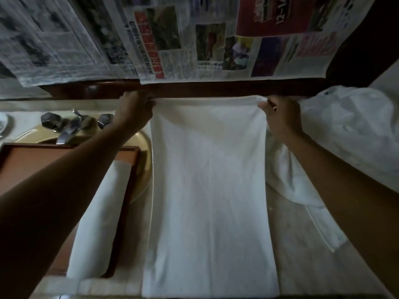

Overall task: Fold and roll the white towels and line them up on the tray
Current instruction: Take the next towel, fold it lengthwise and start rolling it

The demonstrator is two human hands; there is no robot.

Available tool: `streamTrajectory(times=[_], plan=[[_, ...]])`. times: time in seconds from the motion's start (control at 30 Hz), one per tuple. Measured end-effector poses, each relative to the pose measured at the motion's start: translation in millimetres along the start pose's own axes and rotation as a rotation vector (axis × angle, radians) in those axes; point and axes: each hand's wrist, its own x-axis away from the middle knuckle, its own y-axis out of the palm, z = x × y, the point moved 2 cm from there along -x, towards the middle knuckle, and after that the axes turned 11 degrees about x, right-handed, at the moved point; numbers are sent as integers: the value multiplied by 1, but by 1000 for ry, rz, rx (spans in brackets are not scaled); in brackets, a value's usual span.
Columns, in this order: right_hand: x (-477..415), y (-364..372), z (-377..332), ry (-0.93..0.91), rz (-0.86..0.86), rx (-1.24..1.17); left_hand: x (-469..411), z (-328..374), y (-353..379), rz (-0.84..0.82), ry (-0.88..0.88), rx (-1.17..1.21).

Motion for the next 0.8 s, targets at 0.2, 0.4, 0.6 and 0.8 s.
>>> streamTrajectory(times=[0.2,0.4,0.6,0.8], plan=[[-68,66,13,164,-49,-215,-60,-32,51,39,-121,-48],[-68,130,42,243,-91,-79,-46,-67,121,5,-296,29],[-36,139,21,23,174,-104,-7,-56,169,-82,-167,3],[-10,197,-13,-280,-231,392,-6,-62,198,-284,-124,-4]])
